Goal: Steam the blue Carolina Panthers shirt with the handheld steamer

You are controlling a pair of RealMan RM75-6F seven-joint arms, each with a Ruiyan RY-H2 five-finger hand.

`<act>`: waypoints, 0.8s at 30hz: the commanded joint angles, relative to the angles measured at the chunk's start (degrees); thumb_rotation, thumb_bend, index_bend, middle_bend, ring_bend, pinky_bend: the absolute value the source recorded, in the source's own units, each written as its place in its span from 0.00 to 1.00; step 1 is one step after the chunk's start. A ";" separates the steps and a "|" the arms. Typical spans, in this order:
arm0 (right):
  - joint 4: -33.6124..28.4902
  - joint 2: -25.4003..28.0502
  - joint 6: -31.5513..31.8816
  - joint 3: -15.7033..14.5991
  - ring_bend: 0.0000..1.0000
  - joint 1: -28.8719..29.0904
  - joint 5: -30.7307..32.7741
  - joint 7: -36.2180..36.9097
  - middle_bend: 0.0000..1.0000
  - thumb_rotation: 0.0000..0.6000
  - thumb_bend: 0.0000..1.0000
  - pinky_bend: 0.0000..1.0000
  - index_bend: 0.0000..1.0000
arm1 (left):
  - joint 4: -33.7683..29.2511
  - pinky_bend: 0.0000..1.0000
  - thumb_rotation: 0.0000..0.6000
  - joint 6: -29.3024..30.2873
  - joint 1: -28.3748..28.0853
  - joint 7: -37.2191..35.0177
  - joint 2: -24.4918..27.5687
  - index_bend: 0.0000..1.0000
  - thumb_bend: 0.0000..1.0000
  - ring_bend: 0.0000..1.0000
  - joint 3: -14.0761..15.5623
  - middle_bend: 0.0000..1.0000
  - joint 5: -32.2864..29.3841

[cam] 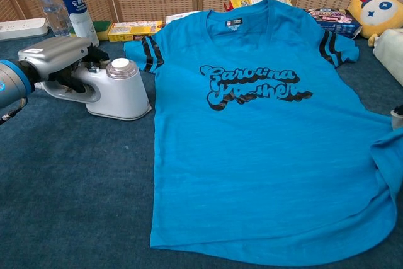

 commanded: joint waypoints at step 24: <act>-2.35 1.39 1.59 -0.03 0.60 -0.48 -0.78 -0.81 0.56 1.00 0.58 0.71 0.61 | -18.18 0.74 1.00 7.07 1.31 0.37 2.57 0.66 0.40 0.68 -4.32 0.77 -1.00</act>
